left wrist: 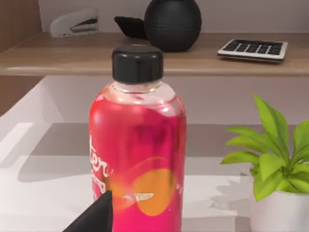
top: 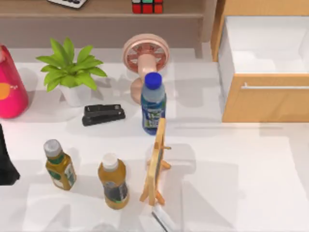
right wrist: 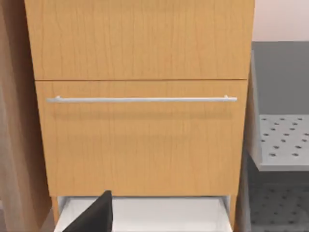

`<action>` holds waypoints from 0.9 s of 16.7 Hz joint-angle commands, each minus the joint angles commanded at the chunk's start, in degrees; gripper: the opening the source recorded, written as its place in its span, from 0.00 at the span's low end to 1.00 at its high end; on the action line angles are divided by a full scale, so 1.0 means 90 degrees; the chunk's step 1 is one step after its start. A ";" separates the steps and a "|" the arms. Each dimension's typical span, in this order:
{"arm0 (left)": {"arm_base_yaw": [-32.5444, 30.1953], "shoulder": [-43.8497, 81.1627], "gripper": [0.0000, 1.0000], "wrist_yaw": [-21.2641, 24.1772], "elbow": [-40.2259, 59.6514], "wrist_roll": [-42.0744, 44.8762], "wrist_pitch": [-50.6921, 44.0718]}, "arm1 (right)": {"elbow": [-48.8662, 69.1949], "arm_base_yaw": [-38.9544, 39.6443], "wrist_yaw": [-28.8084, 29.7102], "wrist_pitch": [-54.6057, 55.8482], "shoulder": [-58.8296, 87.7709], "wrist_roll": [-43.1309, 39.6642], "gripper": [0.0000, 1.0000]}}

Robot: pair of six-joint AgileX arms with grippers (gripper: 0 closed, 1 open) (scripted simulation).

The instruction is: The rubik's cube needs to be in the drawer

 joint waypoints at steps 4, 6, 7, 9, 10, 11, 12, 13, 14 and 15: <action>0.0000 0.0000 1.00 0.0000 0.0000 0.0000 0.0000 | 0.1311 0.0585 0.0644 0.0593 0.2326 0.0008 1.00; 0.0000 0.0000 1.00 0.0000 0.0000 0.0000 0.0000 | 0.1899 0.0877 0.0952 0.0885 0.3222 0.0013 1.00; 0.0000 0.0000 1.00 0.0000 0.0000 0.0000 0.0000 | 0.2187 0.1031 0.1112 0.1038 0.3604 0.0017 1.00; 0.0000 0.0000 1.00 0.0000 0.0000 0.0000 0.0000 | 0.2779 0.1339 0.1436 0.1344 0.4375 0.0026 1.00; 0.0000 0.0000 1.00 0.0000 0.0000 0.0000 0.0000 | 0.3080 0.1480 0.1590 0.1486 0.4820 0.0028 1.00; 0.0000 0.0000 1.00 0.0000 0.0000 0.0000 0.0000 | 0.3380 0.1619 0.1738 0.1626 0.5313 0.0030 1.00; 0.0000 0.0000 1.00 0.0000 0.0000 0.0000 0.0000 | 0.3684 0.1762 0.1887 0.1767 0.5846 0.0032 1.00; 0.0000 0.0000 1.00 0.0000 0.0000 0.0000 0.0000 | 0.4001 0.1913 0.2039 0.1911 0.6412 0.0035 1.00; 0.0000 0.0000 1.00 0.0000 0.0000 0.0000 0.0000 | 0.4342 0.2076 0.2198 0.2060 0.6994 0.0038 1.00; 0.0000 0.0000 1.00 0.0000 0.0000 0.0000 0.0000 | 0.4702 0.2256 0.2365 0.2217 0.7573 0.0043 1.00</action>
